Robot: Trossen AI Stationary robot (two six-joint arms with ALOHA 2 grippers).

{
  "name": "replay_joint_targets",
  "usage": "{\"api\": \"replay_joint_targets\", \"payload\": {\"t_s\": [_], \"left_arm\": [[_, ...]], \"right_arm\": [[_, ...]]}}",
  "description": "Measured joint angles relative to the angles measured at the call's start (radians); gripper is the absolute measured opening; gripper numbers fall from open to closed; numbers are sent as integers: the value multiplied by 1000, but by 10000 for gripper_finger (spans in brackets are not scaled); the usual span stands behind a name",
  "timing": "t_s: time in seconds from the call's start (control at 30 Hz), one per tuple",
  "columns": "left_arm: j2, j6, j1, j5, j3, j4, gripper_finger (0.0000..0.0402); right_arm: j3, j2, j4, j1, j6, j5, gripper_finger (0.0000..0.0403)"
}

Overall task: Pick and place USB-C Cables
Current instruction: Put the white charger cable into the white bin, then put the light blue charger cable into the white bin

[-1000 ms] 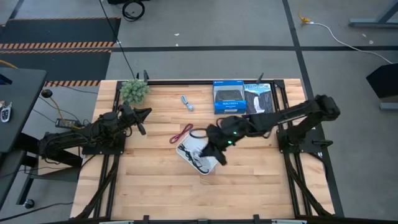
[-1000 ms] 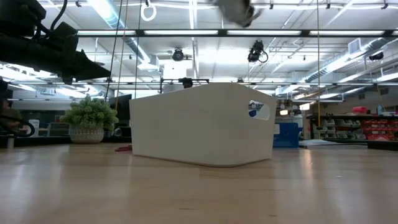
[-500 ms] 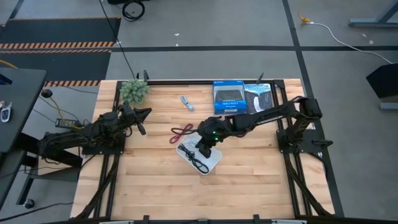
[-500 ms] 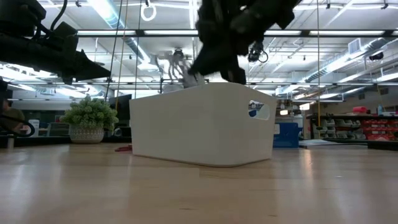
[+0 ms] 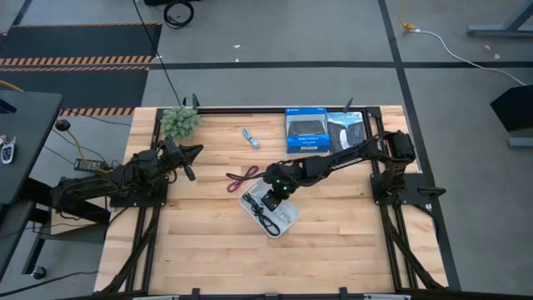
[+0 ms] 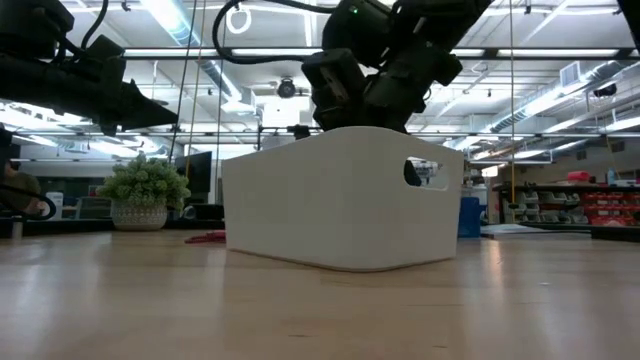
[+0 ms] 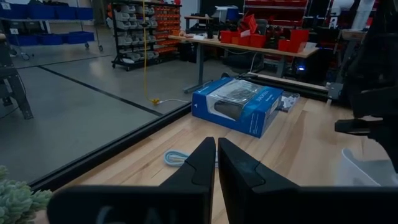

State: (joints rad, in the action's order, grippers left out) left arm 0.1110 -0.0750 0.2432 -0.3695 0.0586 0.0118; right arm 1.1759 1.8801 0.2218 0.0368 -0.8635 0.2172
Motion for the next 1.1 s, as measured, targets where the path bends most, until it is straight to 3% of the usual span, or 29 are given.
{"api": "replay_joint_targets", "payload": {"t_s": [0.47, 0.77, 0.97, 1.1], "left_arm": [[0, 0, 0, 0, 0, 0, 25], [0, 0, 0, 0, 0, 0, 25], [0, 0, 0, 0, 0, 0, 25], [0, 0, 0, 0, 0, 0, 25]], "right_arm": [[0, -26, 28, -1, 52, 12, 161], [0, -168, 88, -1, 85, -57, 165], [2, -250, -16, -16, 215, -195, 165], [2, -237, -69, -62, 212, -214, 165]]}}
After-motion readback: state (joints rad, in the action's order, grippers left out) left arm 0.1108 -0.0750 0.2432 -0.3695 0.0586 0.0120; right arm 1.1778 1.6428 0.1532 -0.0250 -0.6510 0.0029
